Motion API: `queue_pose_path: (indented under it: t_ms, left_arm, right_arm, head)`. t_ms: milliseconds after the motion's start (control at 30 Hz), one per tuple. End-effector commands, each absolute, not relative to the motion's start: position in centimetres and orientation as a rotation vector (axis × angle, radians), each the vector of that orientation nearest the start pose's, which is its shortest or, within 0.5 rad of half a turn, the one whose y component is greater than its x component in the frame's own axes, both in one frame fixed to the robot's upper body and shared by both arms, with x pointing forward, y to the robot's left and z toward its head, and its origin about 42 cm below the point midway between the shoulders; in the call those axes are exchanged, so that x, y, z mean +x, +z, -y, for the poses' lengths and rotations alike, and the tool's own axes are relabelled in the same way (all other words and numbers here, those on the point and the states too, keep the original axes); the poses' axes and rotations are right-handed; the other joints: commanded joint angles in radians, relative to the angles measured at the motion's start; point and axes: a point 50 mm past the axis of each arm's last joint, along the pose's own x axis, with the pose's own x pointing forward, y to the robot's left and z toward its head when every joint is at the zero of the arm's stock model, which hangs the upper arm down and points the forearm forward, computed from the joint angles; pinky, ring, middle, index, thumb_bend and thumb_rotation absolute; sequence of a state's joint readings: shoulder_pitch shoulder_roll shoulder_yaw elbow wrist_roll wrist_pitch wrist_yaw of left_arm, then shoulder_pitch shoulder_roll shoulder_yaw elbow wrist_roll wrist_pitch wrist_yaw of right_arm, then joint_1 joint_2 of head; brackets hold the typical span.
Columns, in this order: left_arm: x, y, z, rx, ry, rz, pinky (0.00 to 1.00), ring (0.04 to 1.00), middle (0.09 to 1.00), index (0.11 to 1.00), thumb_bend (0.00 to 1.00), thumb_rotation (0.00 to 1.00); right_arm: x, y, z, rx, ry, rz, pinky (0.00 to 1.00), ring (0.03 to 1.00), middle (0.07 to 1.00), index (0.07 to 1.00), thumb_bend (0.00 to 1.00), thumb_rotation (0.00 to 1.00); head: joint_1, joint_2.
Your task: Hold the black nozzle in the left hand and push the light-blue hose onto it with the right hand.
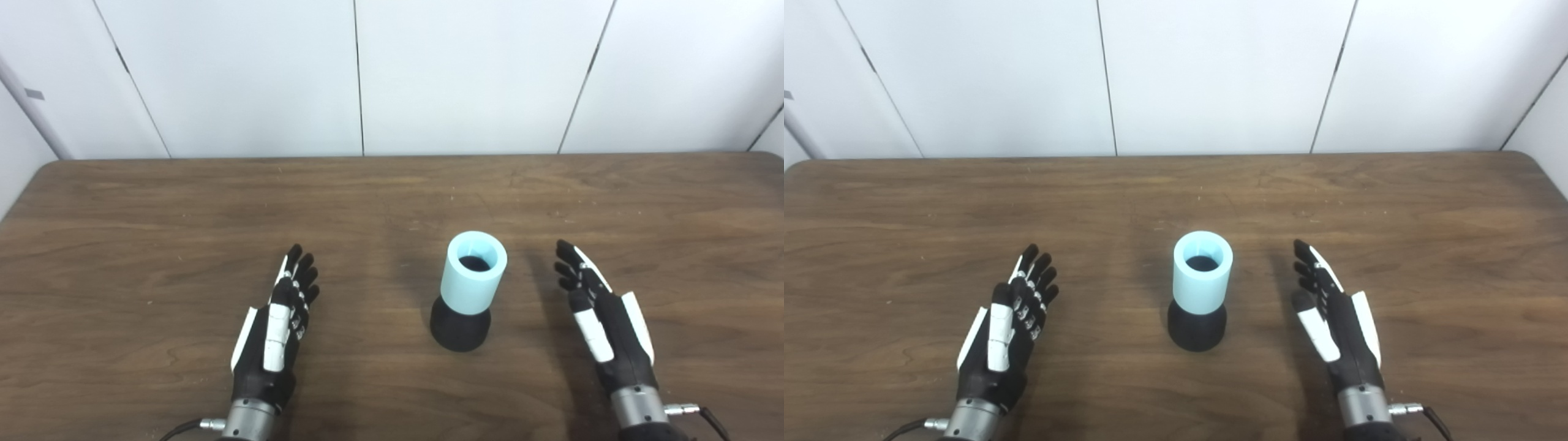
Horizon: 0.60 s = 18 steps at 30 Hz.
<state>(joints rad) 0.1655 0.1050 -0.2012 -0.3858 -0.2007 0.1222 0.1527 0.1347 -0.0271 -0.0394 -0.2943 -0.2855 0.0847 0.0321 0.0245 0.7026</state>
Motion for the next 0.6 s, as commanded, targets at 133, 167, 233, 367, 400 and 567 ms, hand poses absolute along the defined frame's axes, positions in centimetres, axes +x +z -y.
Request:
queue_pose_path:
  t_ms: [133, 167, 233, 367, 400, 567]
  left_arm:
    - [23.21, 16.71, -16.62, -0.273, -0.011, 0.1, 1.0, 1.0, 1.0, 1.0, 0.86, 0.99]
    - [23.18, 16.73, -16.69, -0.267, -0.01, 0.098, 1.0, 1.0, 1.0, 1.0, 0.87, 0.99]
    - [23.11, 16.72, -16.94, -0.239, -0.006, 0.099, 1.0, 1.0, 1.0, 1.0, 0.88, 0.98]
    - [23.04, 16.7, -17.21, -0.194, -0.003, 0.108, 1.0, 1.0, 1.0, 1.0, 0.88, 0.98]
    - [23.05, 16.67, -17.22, -0.175, -0.003, 0.115, 1.0, 1.0, 1.0, 1.0, 0.88, 0.99]
    - [23.19, 16.35, -17.34, -0.088, -0.013, 0.155, 1.0, 1.0, 1.0, 1.0, 0.85, 1.0]
  right_arm:
    - [24.15, 14.58, 23.58, -0.319, -0.05, 0.163, 0.91, 0.92, 0.928, 0.922, 0.69, 1.0]
    - [24.16, 14.56, 23.56, -0.314, -0.052, 0.164, 0.91, 0.92, 0.929, 0.923, 0.69, 1.0]
    - [24.16, 14.51, 23.47, -0.307, -0.054, 0.17, 0.91, 0.92, 0.933, 0.927, 0.69, 1.0]
    - [24.17, 14.38, 23.22, -0.3, -0.052, 0.173, 0.91, 0.922, 0.939, 0.934, 0.69, 1.0]
    - [24.2, 14.35, 23.12, -0.297, -0.05, 0.173, 0.91, 0.923, 0.94, 0.935, 0.69, 1.0]
    - [24.34, 14.43, 23.01, -0.291, -0.036, 0.159, 0.9, 0.933, 0.948, 0.943, 0.69, 1.0]
  head:
    - [0.0, 0.0]
    - [0.0, 0.0]
    - [-0.003, 0.0]
    - [-0.006, 0.0]
    - [-0.004, -0.001]
    - [-0.007, -0.001]
